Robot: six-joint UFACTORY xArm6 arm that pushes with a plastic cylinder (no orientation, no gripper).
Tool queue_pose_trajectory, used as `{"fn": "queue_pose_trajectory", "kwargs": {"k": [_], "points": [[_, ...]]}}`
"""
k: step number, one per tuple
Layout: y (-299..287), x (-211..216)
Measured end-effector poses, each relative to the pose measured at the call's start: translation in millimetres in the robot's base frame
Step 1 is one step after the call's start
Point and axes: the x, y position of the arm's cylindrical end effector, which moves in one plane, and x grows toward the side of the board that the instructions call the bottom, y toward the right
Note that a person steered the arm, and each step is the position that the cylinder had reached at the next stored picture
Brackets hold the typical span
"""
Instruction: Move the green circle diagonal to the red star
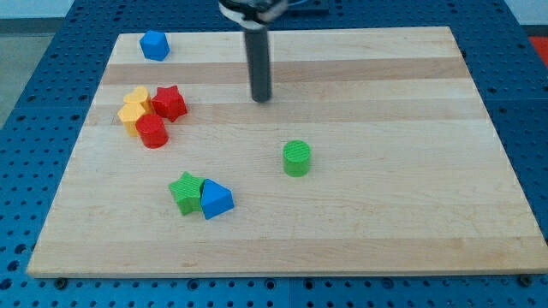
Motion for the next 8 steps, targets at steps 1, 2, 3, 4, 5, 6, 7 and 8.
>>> {"fn": "queue_pose_trajectory", "kwargs": {"k": [1, 2, 3, 4, 5, 6, 7, 8], "points": [[29.9, 51.5], [52.4, 100.1], [52.6, 136.1], [60.6, 180.0], [59.9, 223.0], [55.1, 228.6], [53.0, 210.1], [49.3, 190.7]]}}
